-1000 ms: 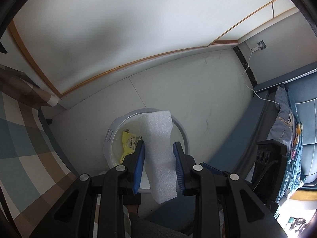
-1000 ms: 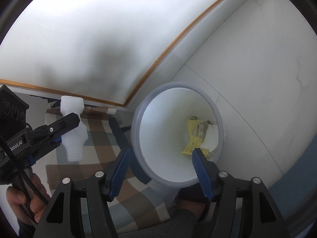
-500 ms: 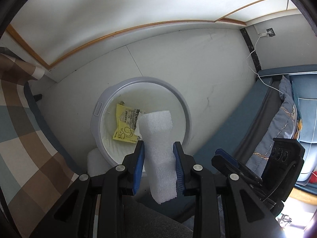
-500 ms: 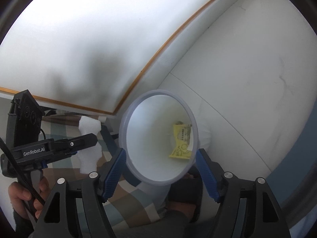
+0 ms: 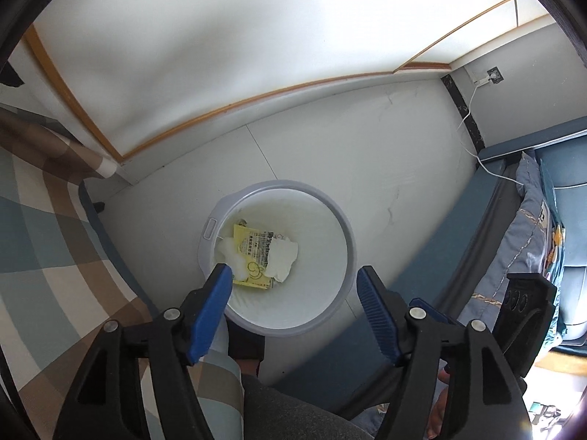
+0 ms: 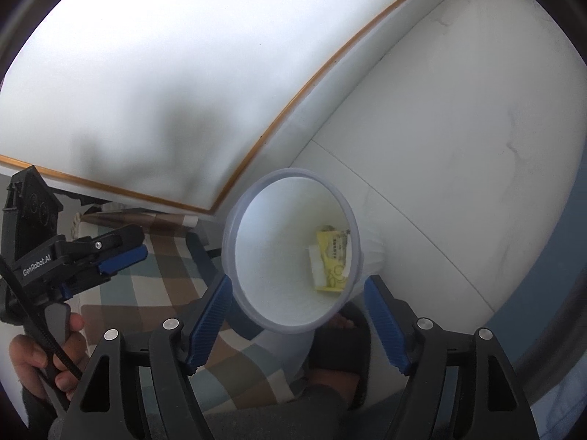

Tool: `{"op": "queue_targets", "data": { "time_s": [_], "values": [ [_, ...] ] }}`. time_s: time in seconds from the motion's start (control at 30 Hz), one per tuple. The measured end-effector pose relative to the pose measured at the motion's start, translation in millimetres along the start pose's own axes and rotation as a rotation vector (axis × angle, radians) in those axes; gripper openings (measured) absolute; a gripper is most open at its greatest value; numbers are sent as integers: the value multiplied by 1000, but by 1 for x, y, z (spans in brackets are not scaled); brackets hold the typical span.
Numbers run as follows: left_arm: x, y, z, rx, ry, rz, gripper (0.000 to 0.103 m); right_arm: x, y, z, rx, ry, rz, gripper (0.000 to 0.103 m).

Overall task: Collect trash
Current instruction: 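Move both open grippers from the bin back over the table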

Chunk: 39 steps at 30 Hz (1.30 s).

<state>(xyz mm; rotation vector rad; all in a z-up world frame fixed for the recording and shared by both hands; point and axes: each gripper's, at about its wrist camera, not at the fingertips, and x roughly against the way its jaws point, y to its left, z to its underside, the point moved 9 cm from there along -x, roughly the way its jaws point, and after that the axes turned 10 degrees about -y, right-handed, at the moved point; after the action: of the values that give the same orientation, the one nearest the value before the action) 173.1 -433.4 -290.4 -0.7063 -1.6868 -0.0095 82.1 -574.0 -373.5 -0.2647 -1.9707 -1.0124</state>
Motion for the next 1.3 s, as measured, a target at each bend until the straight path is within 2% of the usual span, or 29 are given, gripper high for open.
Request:
{"op": "queue_targets", "data": {
  "time_s": [0.1, 0.23, 0.57, 0.7, 0.83, 1.1, 1.3],
  "values": [
    [18, 2, 1, -15, -53, -50, 69, 10, 5, 1, 14, -13, 0, 76],
    [44, 1, 4, -39, -104, -75, 69, 26, 19, 0, 36, -49, -13, 76],
    [128, 9, 4, -53, -303, -127, 69, 81, 68, -2, 117, -160, -54, 78],
    [159, 23, 12, -23, -349, -144, 69, 104, 93, 1, 186, -227, -37, 79],
    [197, 38, 18, 2, -439, -152, 69, 120, 116, 7, 209, -263, -56, 79],
    [267, 75, 32, 38, -607, -198, 69, 147, 190, 25, 344, -323, -106, 81],
    [320, 110, 51, 74, -752, -247, 69, 159, 249, 50, 436, -333, -181, 81]
  ]
}}
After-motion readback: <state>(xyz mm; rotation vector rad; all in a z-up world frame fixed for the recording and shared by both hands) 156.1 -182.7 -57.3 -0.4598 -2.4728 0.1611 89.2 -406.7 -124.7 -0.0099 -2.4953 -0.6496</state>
